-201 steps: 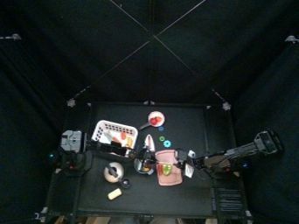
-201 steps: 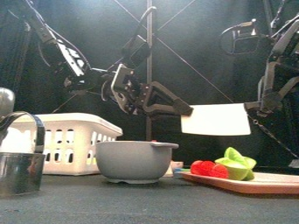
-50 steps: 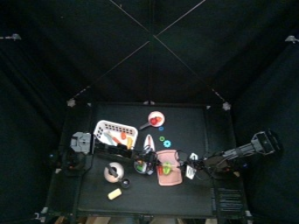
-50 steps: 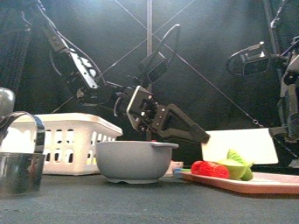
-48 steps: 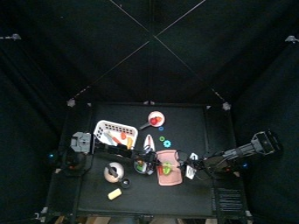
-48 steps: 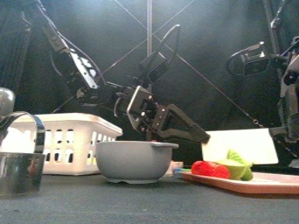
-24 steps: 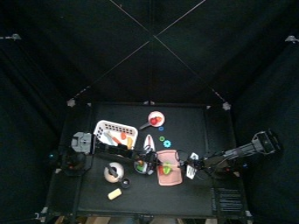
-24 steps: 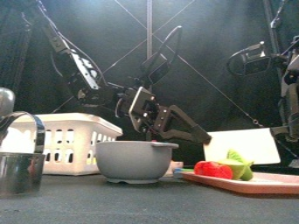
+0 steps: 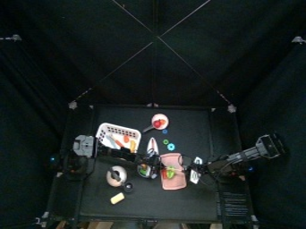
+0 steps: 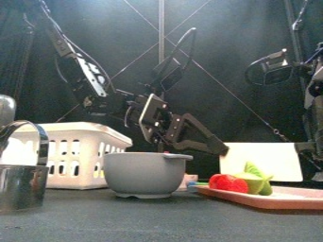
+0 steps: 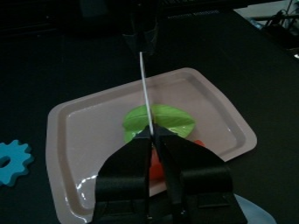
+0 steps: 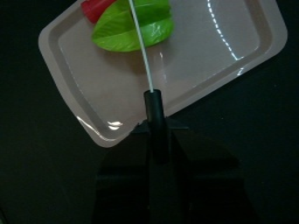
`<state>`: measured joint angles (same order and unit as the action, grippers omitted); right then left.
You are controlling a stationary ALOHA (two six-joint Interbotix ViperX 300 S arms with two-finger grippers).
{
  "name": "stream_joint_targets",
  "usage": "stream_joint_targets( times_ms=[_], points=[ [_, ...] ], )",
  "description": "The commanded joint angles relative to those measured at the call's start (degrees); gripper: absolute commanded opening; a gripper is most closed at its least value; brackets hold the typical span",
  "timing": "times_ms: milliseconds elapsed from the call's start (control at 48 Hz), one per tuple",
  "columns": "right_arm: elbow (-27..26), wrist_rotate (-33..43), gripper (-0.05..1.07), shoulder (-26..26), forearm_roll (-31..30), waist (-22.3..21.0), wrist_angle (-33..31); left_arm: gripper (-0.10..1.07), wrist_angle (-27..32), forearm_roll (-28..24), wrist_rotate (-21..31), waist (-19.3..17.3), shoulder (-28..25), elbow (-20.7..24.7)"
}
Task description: Cut starfruit
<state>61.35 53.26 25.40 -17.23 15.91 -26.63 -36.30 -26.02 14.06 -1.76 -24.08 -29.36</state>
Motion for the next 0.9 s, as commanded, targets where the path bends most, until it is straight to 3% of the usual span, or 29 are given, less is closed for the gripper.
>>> stream_joint_targets(
  times_ms=[0, 396, 625, 875],
  points=[
    [0.0, 0.18, 0.4, 0.0, 0.18, -0.09, -0.09, 0.51, 0.26, -0.09, 0.0, 0.26, 0.44, 0.0],
    [0.35, 0.18, 0.4, -1.85, 0.35, -0.18, 1.93, 0.51, 0.62, -0.09, 0.09, 0.26, 0.35, -0.09],
    [0.35, 0.18, 0.4, -1.85, 0.26, -0.18, 1.93, 0.51, 3.78, -0.09, 0.09, 0.62, 0.44, 0.35],
    [-1.67, 0.0, 0.4, 0.35, -0.09, -0.18, -0.7, 0.5, 4.66, 0.35, 0.09, 0.97, 0.62, 0.62]
  ],
)
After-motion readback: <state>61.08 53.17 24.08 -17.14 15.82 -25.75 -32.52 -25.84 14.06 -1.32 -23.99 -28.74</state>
